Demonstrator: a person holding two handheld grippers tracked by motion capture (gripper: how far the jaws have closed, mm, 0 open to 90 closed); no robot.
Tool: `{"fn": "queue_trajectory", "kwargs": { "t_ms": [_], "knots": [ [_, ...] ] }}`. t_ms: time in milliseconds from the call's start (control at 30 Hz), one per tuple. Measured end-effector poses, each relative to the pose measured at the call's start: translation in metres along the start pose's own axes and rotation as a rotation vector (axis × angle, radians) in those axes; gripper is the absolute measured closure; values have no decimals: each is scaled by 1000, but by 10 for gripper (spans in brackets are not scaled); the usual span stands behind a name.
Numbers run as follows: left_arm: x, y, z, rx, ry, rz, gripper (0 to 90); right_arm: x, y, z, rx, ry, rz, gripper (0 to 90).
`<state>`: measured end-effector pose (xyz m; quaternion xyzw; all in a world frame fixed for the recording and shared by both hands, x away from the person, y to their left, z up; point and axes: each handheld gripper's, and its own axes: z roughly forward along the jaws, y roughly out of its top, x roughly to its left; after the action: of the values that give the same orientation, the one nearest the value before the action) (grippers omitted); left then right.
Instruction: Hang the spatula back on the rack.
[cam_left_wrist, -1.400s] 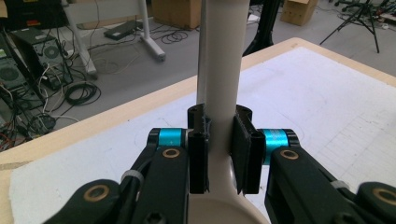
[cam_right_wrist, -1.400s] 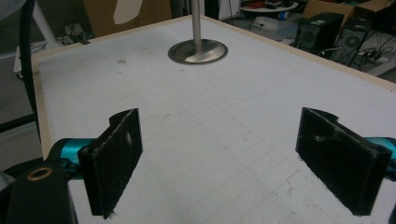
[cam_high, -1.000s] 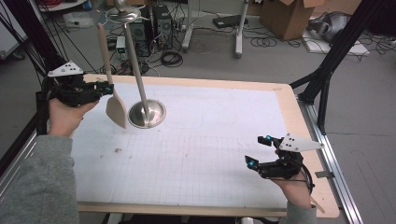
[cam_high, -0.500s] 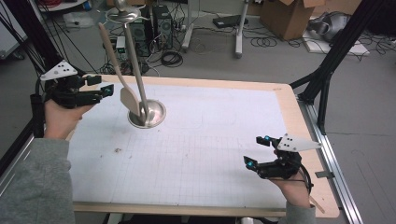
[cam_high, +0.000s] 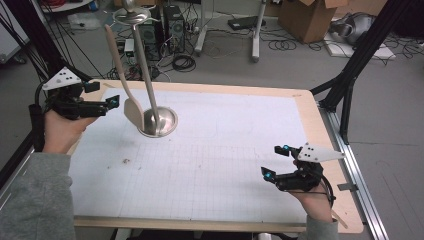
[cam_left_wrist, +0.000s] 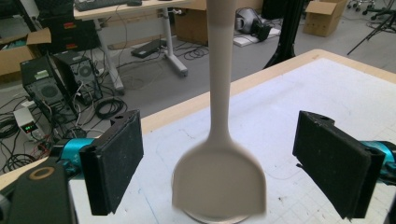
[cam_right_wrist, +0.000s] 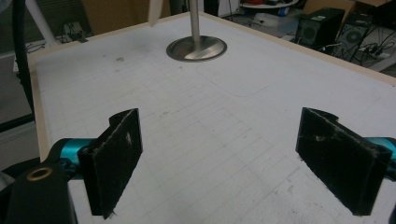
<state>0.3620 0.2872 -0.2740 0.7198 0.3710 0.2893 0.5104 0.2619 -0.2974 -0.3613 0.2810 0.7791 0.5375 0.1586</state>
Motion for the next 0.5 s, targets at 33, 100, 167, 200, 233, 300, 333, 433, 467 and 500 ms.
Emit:
{"fn": "queue_trajectory", "kwargs": {
  "t_ms": [33, 100, 167, 200, 233, 300, 333, 433, 467, 500],
  "knots": [
    [0, -1, -1, 1, 5, 2, 164, 0, 0, 0, -3, 1, -4, 136],
    [0, -3, -3, -7, 1, -3, 161, -1, 1, 1, -4, 3, -3, 135],
    [-1, -5, -7, -17, 11, -1, 161, -2, 3, 3, -9, 7, -5, 136],
    [-2, -6, -8, -17, 18, 3, 161, -2, 4, 4, -13, 9, -3, 136],
    [-2, -6, -10, -15, 32, 2, 160, -2, 5, 5, -14, 11, -6, 135],
    [-2, -8, -14, -18, 32, 0, 160, -2, 6, 8, -10, 18, -5, 136],
    [-2, -9, -16, -20, 38, 4, 161, -2, 6, 10, -6, 19, -8, 136],
    [-2, -15, -22, -32, 51, -11, 161, -2, 8, 12, -10, 25, -12, 136],
    [-2, -17, -24, -34, 56, -13, 161, -3, 9, 13, -18, 24, -15, 136],
    [-2, -19, -26, -34, 64, -14, 161, -2, 10, 13, -23, 25, -9, 135]
  ]
}}
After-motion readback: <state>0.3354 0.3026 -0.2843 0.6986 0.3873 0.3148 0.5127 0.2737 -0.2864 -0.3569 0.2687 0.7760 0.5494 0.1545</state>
